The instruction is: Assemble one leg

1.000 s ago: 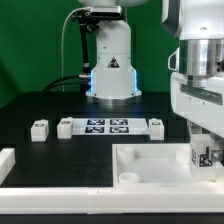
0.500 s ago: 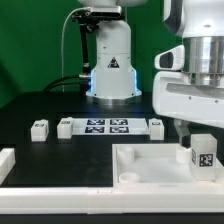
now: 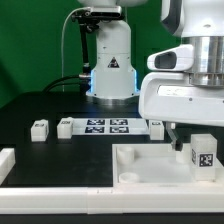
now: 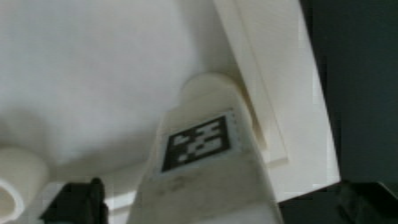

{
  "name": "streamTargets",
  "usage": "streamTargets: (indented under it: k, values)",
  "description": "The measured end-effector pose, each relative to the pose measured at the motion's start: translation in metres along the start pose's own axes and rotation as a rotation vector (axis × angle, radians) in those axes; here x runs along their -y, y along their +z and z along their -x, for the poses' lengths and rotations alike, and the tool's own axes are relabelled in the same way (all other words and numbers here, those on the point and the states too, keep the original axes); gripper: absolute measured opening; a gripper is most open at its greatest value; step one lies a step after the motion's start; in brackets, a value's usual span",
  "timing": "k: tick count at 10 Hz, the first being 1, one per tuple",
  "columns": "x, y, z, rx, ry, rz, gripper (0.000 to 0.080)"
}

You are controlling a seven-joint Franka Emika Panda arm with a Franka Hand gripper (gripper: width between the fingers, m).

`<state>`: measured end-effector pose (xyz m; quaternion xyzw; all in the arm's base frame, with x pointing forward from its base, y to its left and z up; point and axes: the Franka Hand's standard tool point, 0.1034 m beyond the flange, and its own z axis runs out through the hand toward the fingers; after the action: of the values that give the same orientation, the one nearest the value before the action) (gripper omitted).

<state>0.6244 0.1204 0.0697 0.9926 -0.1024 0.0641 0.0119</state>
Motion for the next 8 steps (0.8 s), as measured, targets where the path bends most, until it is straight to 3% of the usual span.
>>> streamTargets:
  k: [3, 5, 8]
  values:
    - [-0.0029, -0.0001, -0.0014, -0.002, -0.096, 0.006, 0.0636]
    - [-0.0030, -0.0001, -0.0014, -0.002, -0.096, 0.006, 0.0288]
    - [-0.0029, 0.0000, -0.0013, -0.002, -0.019, 0.005, 0.0291]
